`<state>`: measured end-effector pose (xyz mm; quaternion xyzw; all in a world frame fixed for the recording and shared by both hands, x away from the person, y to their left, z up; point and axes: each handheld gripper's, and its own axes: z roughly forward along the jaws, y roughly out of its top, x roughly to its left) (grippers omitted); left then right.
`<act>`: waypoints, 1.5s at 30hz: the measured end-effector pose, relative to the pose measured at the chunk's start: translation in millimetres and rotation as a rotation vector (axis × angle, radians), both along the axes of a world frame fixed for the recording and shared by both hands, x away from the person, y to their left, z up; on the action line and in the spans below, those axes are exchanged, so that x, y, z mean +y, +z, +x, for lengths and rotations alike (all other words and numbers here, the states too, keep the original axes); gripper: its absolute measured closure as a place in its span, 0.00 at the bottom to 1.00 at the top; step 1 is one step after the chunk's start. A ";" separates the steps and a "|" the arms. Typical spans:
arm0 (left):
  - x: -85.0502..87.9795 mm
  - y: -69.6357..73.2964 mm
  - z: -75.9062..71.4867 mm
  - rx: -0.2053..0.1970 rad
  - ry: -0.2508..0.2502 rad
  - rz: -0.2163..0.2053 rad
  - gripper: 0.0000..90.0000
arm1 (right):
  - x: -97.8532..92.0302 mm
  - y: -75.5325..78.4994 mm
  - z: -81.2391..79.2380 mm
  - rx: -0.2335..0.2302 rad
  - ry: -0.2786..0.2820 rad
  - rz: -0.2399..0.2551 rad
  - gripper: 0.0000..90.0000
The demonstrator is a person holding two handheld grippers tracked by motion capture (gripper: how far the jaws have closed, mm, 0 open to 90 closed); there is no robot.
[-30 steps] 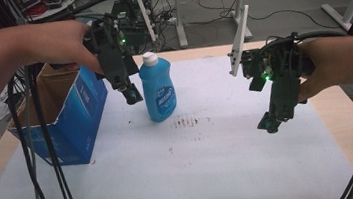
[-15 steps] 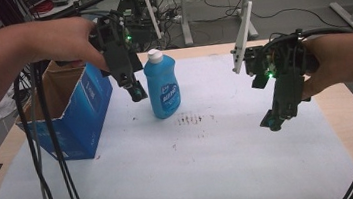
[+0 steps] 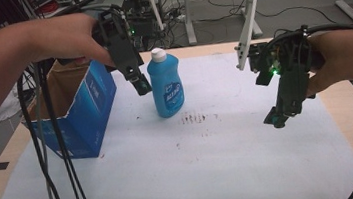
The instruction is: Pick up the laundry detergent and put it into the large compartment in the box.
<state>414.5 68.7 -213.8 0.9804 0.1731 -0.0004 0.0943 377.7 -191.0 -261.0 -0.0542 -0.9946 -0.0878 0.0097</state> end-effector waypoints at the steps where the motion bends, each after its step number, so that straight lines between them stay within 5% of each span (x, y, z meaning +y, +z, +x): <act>1: 0.6 0.6 1.2 0.001 0.017 0.001 0.11 | 0.2 0.1 0.9 -0.002 0.001 0.001 0.02; 17: -0.1 1.6 35.4 0.014 0.358 -0.073 0.11 | 0.5 -2.7 8.2 0.002 -0.004 -0.002 0.02; 24: -5.3 -3.3 50.6 0.008 0.452 -0.077 0.11 | 1.6 -4.1 11.5 0.005 -0.001 0.001 0.02; 45: -19.0 -39.0 85.7 0.022 0.509 -0.060 0.11 | -1.4 -9.0 22.6 0.011 -0.002 -0.004 0.02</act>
